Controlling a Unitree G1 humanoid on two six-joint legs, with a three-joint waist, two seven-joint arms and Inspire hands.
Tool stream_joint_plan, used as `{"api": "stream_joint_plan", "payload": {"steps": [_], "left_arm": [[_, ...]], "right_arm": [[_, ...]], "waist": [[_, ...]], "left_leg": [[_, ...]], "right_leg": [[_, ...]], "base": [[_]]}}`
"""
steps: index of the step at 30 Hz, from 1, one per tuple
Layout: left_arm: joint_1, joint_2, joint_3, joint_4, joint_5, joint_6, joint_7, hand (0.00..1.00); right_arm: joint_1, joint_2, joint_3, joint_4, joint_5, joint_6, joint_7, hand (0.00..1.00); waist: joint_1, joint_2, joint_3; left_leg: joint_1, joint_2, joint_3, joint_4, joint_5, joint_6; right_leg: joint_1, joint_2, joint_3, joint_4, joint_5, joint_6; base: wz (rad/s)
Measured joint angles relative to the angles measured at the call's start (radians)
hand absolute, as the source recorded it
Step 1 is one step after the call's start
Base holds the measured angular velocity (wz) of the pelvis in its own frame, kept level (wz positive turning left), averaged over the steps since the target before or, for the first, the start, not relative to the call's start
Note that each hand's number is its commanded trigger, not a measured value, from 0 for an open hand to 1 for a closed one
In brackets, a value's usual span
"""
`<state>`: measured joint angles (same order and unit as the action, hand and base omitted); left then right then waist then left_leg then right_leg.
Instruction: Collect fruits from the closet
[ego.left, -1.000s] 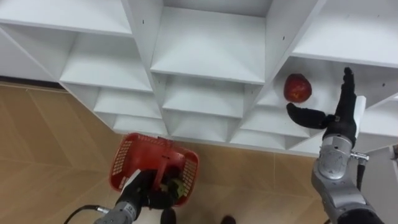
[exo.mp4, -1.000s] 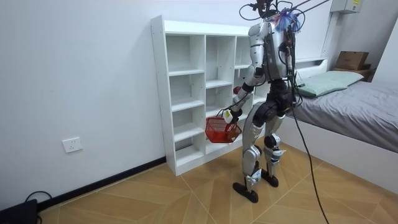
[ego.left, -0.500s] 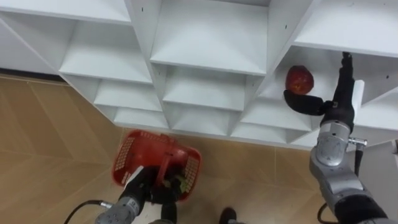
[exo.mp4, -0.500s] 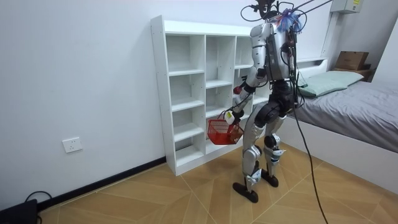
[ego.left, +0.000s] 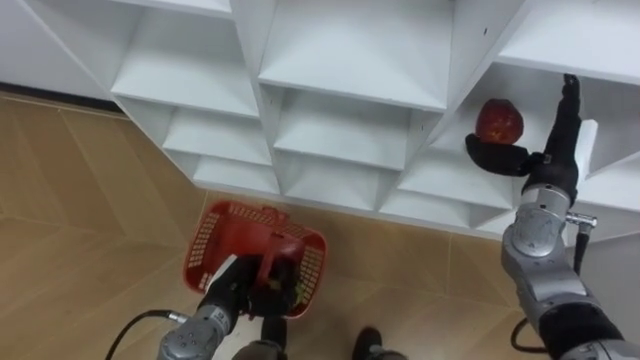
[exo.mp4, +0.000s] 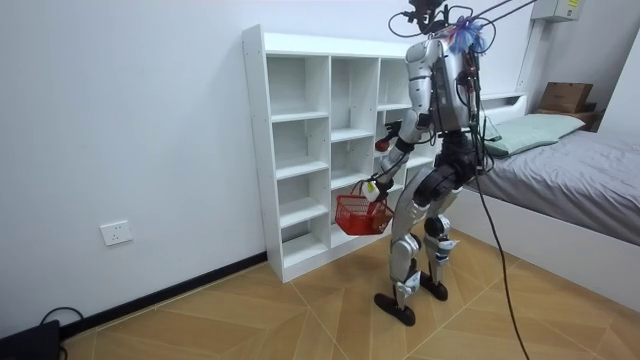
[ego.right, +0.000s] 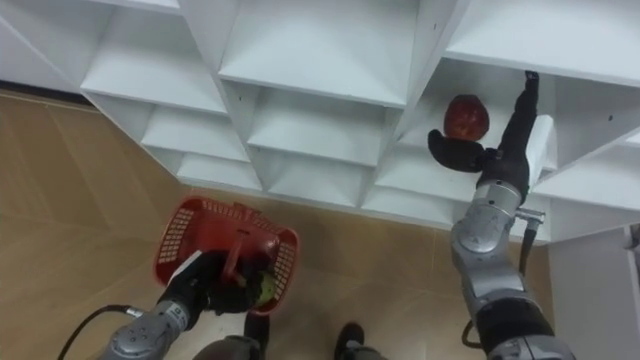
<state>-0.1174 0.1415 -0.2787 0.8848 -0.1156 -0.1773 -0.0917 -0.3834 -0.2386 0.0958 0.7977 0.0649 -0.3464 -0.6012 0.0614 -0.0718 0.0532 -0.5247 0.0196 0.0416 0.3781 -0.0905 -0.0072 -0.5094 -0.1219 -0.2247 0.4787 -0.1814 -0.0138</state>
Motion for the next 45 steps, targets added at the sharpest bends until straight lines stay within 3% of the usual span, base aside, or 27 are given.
{"api": "stream_joint_plan", "payload": {"steps": [11, 22, 30, 34, 45], "left_arm": [[-0.004, -0.007, -0.002, 0.000, -0.002, 0.005, 0.001, 1.00], [-0.042, -0.008, -0.059, -0.001, -0.006, 0.006, 0.025, 1.00], [-0.051, -0.017, -0.060, -0.001, -0.003, 0.020, 0.024, 1.00], [-0.065, -0.017, -0.060, -0.001, -0.003, 0.024, 0.024, 1.00], [-0.089, -0.021, -0.060, -0.002, -0.003, 0.026, 0.023, 1.00]], "right_arm": [[-0.021, 0.000, 0.001, 0.000, 0.000, 0.000, -0.006, 0.00], [-0.047, 0.000, 0.006, 0.050, -0.003, 0.001, -0.061, 0.00], [-0.090, -0.001, 0.010, 0.106, -0.015, 0.044, -0.061, 0.00], [-0.096, 0.000, 0.010, 0.106, -0.030, 0.055, -0.060, 0.00], [-0.104, -0.001, 0.010, 0.106, -0.030, 0.078, -0.060, 0.00]], "waist": [[0.000, 0.000, 0.0004], [0.000, 0.000, 0.0006], [0.003, -0.002, 0.0041], [0.004, 0.000, 0.0148], [0.020, 0.001, 0.0147]], "left_leg": [[-0.014, -0.002, 0.008, 0.003, 0.000, -0.002], [-0.054, -0.001, 0.010, 0.004, 0.001, -0.002], [-0.060, 0.001, 0.012, 0.002, 0.001, -0.002], [-0.060, 0.001, 0.012, 0.002, 0.001, -0.002], [-0.081, 0.002, 0.013, 0.008, 0.001, -0.002]], "right_leg": [[-0.028, -0.009, 0.004, 0.022, -0.013, -0.006], [-0.067, -0.009, 0.000, 0.023, -0.010, -0.008], [-0.068, -0.009, -0.002, 0.020, -0.010, -0.008], [-0.069, -0.010, -0.004, 0.016, -0.011, -0.007], [-0.088, -0.009, -0.005, 0.024, -0.010, -0.008]], "base": [[0.00], [0.00], [0.00], [0.00], [0.00]]}}
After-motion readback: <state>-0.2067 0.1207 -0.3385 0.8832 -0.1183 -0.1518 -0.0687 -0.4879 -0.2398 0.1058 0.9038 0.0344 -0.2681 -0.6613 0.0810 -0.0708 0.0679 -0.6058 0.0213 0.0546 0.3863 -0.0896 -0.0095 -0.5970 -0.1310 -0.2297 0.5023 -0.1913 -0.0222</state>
